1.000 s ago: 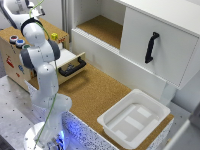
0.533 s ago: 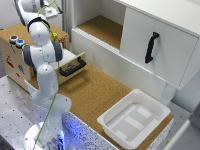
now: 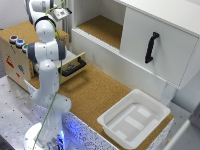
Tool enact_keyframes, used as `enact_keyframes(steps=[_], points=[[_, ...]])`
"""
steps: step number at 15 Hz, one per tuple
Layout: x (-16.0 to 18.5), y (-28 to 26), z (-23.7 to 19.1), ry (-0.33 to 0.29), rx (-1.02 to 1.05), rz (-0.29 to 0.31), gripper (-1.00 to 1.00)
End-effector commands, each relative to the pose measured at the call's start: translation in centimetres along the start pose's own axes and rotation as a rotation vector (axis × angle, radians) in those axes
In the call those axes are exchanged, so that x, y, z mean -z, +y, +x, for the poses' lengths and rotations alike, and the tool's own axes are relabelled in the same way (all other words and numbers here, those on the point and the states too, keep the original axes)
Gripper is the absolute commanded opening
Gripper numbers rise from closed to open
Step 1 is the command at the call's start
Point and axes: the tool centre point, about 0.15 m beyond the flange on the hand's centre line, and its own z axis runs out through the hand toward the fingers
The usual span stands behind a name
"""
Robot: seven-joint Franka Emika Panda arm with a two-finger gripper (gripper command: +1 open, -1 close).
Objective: Lift the yellow block
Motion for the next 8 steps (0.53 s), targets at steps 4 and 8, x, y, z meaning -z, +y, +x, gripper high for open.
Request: enact_keyframes(steps=[4,8], points=[[-2.5,4.4,-2.4,-0.001,0.077,0.080,1.00],[-3.2,3.3,-1.2,0.006,0.108,0.092,1.00]])
